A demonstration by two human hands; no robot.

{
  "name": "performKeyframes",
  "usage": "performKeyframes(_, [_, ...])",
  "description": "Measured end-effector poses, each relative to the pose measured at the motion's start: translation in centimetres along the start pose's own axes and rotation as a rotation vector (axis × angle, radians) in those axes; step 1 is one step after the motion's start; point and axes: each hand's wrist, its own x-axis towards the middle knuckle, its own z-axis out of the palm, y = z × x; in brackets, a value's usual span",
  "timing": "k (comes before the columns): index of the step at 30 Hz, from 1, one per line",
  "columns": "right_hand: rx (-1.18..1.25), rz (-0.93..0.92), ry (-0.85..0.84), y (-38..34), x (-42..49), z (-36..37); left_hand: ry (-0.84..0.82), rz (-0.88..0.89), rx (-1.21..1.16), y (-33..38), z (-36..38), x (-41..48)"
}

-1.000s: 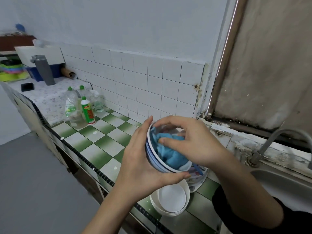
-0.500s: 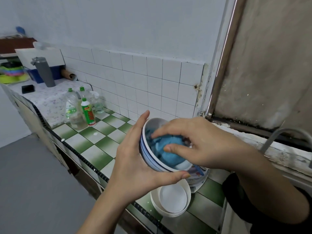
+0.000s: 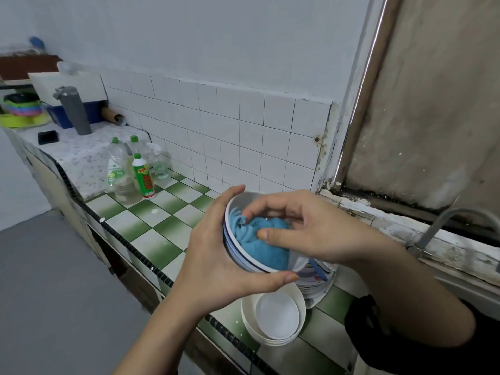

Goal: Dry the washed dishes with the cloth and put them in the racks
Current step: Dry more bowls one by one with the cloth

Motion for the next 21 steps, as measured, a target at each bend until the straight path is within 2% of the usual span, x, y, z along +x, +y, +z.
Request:
performKeyframes(2, [0.049,0.036,0.018,-0.1,0.2,-0.4,-0.003,-0.011,-0.004,0.0,0.2,-0.3])
performKeyframes(5, [0.198,0.097,0.24,0.0,0.5,0.0,0.0,-0.019,0.013,0.3,0.9,-0.3])
performKeyframes(6, [0.161,0.083,0.24,0.1,0.6,-0.2,-0.012,-0.024,0.014,0.2,1.0,-0.2])
performKeyframes(11, [-0.325,-0.008,-0.265,-2.1,-0.3,-2.9,-0.027,0.021,0.112,0.3,0.4,0.3])
performKeyframes(15, [-0.807,-0.018,-0.352,-2.8,0.1,-3.6,0.003,-0.031,0.124,0.5,0.9,0.3])
performKeyframes(17, [-0.922,0.037,-0.258,-2.2,0.4,-3.5,0.017,-0.06,0.094,0.2,1.1,0.2])
performKeyframes(18, [-0.894,0.068,-0.155,-1.9,0.6,-3.2,0.02,-0.065,0.086,0.1,1.2,0.1])
performKeyframes(20, [-0.707,0.1,0.152,-1.0,1.2,-2.2,0.036,-0.067,0.089,0.1,1.4,0.0])
performKeyframes(21, [-0.532,0.119,0.285,-0.4,1.3,-1.7,0.053,-0.071,0.096,0.1,1.6,-0.1])
